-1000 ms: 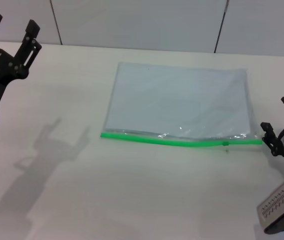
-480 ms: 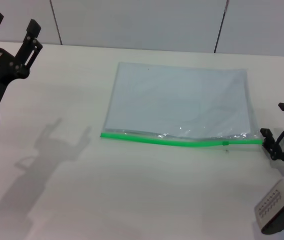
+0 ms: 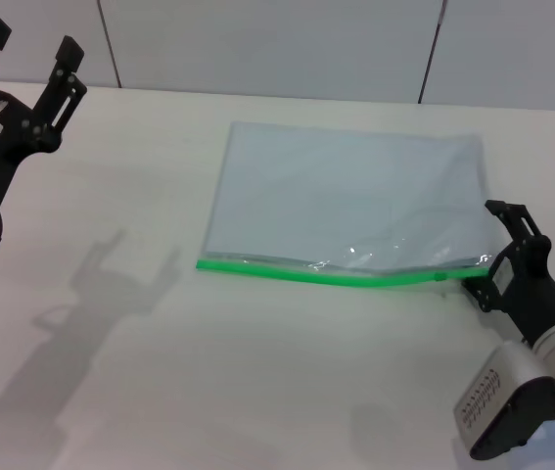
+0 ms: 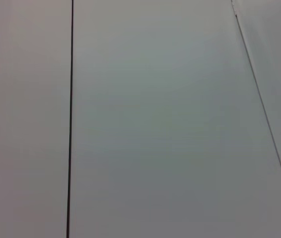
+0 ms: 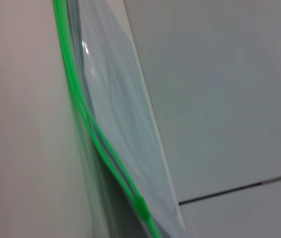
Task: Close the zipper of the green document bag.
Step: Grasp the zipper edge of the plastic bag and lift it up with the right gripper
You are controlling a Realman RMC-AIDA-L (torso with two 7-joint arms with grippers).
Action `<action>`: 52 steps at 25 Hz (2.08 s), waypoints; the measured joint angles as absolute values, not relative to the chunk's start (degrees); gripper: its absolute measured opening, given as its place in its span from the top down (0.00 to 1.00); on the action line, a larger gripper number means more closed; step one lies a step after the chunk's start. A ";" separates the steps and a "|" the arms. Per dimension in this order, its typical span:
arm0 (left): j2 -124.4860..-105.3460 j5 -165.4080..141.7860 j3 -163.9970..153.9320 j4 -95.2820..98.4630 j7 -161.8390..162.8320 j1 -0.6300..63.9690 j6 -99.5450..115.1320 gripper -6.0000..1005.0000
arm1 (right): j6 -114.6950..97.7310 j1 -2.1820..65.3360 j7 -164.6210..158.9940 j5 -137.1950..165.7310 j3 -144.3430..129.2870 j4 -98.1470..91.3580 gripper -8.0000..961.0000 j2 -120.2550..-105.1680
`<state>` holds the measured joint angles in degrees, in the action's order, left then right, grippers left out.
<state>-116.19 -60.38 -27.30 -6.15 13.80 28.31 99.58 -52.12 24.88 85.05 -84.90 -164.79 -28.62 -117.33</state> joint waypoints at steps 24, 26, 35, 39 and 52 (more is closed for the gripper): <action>-116.39 -60.83 -27.51 -6.34 13.89 28.77 99.58 0.21 | -50.10 26.66 85.26 -84.90 -164.80 -31.47 0.66 -117.27; -116.39 -60.88 -27.52 -6.39 13.89 28.88 99.58 0.21 | -50.00 26.84 85.26 -84.90 -164.79 -31.73 0.74 -117.26; -116.28 -63.82 -27.78 -6.22 13.81 29.37 96.76 0.21 | -49.77 27.41 84.65 -83.56 -164.80 -35.37 0.89 -117.04; -116.25 -67.30 -27.78 -6.11 13.49 30.45 93.34 0.21 | -49.41 28.00 84.56 -83.38 -164.80 -37.33 0.91 -116.91; -116.04 -74.67 -41.08 -3.08 12.30 34.65 80.50 0.21 | -46.50 30.65 83.11 -83.31 -164.79 -39.31 0.94 -116.89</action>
